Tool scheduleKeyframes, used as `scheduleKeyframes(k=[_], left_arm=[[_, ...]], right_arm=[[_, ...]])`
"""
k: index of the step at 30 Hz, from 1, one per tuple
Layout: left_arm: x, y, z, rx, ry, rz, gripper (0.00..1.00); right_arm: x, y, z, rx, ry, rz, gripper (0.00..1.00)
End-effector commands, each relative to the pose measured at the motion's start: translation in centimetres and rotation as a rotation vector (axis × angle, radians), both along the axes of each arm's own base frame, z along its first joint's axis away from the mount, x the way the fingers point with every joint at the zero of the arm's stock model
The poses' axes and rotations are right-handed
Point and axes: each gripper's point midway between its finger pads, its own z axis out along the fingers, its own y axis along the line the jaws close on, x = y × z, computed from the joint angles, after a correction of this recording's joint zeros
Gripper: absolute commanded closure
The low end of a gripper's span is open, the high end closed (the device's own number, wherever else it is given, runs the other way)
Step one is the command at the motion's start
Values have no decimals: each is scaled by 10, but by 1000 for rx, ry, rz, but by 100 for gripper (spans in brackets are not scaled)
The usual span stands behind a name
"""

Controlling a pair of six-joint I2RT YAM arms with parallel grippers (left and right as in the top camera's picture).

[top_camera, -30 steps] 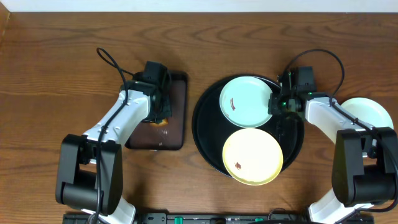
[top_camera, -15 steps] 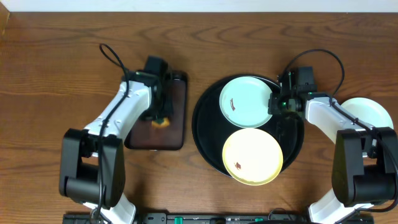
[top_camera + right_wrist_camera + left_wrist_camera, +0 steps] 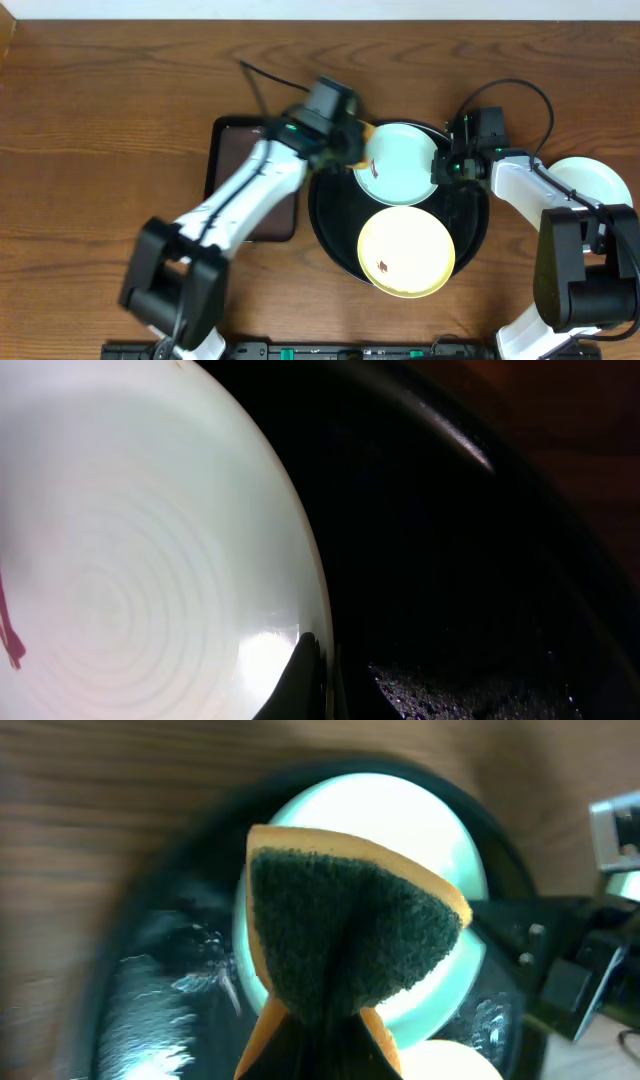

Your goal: Clean dirty plates on tray and stack at the side

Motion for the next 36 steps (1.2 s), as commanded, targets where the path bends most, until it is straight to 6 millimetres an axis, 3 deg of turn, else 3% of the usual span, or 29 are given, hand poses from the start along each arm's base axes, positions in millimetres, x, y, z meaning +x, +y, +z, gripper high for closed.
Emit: scheduleKeyframes(k=[1, 7, 12, 15, 19, 27, 34, 36], left_arm=[[-3, -29, -37, -39, 97, 64, 93], [-3, -59, -80, -85, 151, 81, 93], [3, -61, -101, -72, 146, 86, 93], [8, -25, -117, 143, 70, 105, 93], [23, 2, -110, 314, -11, 118, 93], [44, 27, -86, 510, -132, 143, 93], [42, -40, -85, 242, -134, 35, 93], [37, -49, -90, 214, -113, 44, 93]], right_arm=[[-16, -4, -20, -26, 74, 2, 99], [-18, -4, -20, -26, 80, 2, 99], [-18, -4, -20, -26, 80, 2, 99], [-19, -1, -20, -27, 80, 11, 99], [-20, 4, -20, -28, 80, 26, 99], [-20, 5, -20, -28, 80, 28, 99], [-20, 5, -20, -28, 80, 28, 99], [-20, 4, -20, -32, 79, 27, 99]])
